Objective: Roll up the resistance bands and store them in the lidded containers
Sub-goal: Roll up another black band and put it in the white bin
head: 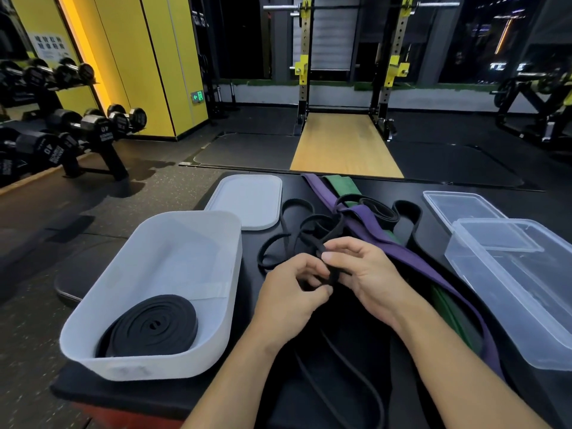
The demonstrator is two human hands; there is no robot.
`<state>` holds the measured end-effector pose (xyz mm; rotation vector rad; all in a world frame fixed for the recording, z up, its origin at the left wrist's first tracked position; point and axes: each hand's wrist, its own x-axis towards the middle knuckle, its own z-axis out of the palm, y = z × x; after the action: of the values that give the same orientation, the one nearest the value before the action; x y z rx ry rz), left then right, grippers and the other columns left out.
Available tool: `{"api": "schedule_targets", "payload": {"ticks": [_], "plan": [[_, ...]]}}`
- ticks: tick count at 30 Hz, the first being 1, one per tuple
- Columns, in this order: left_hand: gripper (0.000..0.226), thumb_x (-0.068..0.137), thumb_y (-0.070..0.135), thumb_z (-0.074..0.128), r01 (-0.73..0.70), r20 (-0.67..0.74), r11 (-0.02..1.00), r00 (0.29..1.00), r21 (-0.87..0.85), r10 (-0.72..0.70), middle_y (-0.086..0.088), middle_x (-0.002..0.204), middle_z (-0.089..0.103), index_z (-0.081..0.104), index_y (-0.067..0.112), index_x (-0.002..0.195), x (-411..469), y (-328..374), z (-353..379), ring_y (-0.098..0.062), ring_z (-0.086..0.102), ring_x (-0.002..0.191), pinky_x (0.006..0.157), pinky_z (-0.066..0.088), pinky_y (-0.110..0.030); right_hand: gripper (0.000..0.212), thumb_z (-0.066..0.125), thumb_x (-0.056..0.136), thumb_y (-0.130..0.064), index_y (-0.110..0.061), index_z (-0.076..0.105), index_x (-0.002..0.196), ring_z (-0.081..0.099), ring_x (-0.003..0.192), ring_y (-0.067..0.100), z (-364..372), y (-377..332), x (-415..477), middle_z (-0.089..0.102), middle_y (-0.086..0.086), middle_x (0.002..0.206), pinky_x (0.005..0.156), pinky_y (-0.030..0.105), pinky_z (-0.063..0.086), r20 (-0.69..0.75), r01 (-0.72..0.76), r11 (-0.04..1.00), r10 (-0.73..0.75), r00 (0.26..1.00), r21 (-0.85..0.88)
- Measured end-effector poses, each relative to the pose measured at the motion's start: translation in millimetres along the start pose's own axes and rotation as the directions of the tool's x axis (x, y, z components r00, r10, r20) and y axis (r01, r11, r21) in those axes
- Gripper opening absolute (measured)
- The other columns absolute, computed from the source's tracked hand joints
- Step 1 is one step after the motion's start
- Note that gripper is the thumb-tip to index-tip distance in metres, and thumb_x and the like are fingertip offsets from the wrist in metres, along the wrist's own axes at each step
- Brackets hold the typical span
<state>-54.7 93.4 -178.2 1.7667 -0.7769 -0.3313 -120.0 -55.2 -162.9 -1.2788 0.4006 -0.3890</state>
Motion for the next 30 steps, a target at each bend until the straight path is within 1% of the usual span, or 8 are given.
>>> {"api": "schedule_targets", "payload": {"ticks": [3,7,10,14,17,22,26,30], "plan": [[0.018,0.087,0.005,0.071,0.038,0.066,0.998,0.997,-0.052,-0.035,0.012,0.085,0.075,0.074,0.021,0.091,3.5,8.0,-2.7,-0.01,0.07,0.077,0.074,0.05,-0.017,0.02,0.066,0.085,0.012,-0.007,0.069,0.092,0.065,0.073,0.017,2.4,2.0,-1.0,0.07,0.005,0.079,0.071,0.027,0.053,-0.026,0.057,0.996,-0.055,0.998,0.071],[0.02,0.105,0.028,0.054,0.164,-0.098,0.945,0.975,-0.284,-0.198,0.007,0.092,0.077,0.073,0.02,0.101,21.1,23.1,4.4,-0.009,0.073,0.078,0.077,0.054,-0.027,0.02,0.07,0.085,0.009,-0.008,0.072,0.096,0.069,0.083,0.015,2.0,3.4,-2.7,0.075,0.006,0.089,0.07,0.025,0.053,-0.093,0.166,0.986,-0.164,0.982,0.021],[0.02,0.107,0.036,0.052,0.091,-0.202,0.982,0.971,-0.165,-0.124,0.017,0.098,0.07,0.069,0.025,0.11,39.1,27.7,12.9,0.009,0.062,0.09,0.082,0.046,-0.02,0.019,0.075,0.085,0.004,-0.012,0.075,0.096,0.07,0.085,0.013,-1.5,3.9,-3.3,0.076,0.003,0.091,0.07,0.025,0.055,-0.158,0.2,0.977,-0.209,0.965,-0.076],[0.03,0.11,0.023,0.047,0.077,-0.088,0.958,0.991,-0.277,-0.105,0.028,0.113,0.063,0.055,0.038,0.134,68.8,34.8,21.0,0.018,0.057,0.099,0.088,0.046,-0.006,0.019,0.072,0.087,0.004,-0.014,0.075,0.093,0.067,0.075,0.011,-3.7,0.8,-3.6,0.075,0.001,0.083,0.064,0.023,0.054,-0.185,0.172,0.983,-0.181,0.966,-0.065],[0.025,0.11,0.021,0.048,0.199,-0.01,0.862,0.973,-0.467,-0.23,-0.003,0.117,0.075,0.069,0.023,0.123,85.8,34.4,21.7,-0.015,0.07,0.106,0.095,0.056,-0.036,0.028,0.059,0.086,0.014,-0.012,0.067,0.08,0.063,0.064,0.011,-1.1,-0.5,-6.7,0.073,0.012,0.08,0.059,0.023,0.051,-0.117,0.135,0.989,-0.142,0.983,-0.067],[0.012,0.097,0.0,0.064,0.229,0.005,0.688,0.95,-0.689,-0.311,-0.016,0.096,0.071,0.069,0.006,0.105,84.9,23.0,19.9,-0.024,0.07,0.084,0.077,0.057,-0.037,0.019,0.053,0.067,0.005,-0.013,0.051,0.065,0.067,0.063,0.014,-0.1,0.1,-6.4,0.065,0.02,0.077,0.059,0.025,0.048,-0.067,0.111,0.99,-0.117,0.991,-0.083],[0.024,0.093,-0.006,0.059,0.253,0.009,0.62,0.929,-0.742,-0.369,-0.009,0.084,0.072,0.066,0.005,0.113,77.6,8.7,24.3,-0.026,0.068,0.08,0.071,0.056,-0.035,0.019,0.048,0.056,0.002,-0.015,0.05,0.064,0.062,0.061,0.02,2.2,1.5,-9.7,0.068,0.021,0.072,0.058,0.025,0.05,0.223,0.067,0.987,-0.034,0.974,-0.143],[0.031,0.105,-0.003,0.048,0.219,0.057,0.475,0.942,-0.852,-0.332,-0.01,0.12,0.077,0.065,0.015,0.124,74.1,2.8,19.7,-0.019,0.076,0.095,0.082,0.062,-0.031,0.013,0.052,0.067,-0.001,-0.008,0.057,0.077,0.069,0.075,0.027,1.6,1.1,-12.0,0.071,0.019,0.079,0.07,0.03,0.055,0.378,0.067,0.982,0.005,0.926,-0.178]]}}
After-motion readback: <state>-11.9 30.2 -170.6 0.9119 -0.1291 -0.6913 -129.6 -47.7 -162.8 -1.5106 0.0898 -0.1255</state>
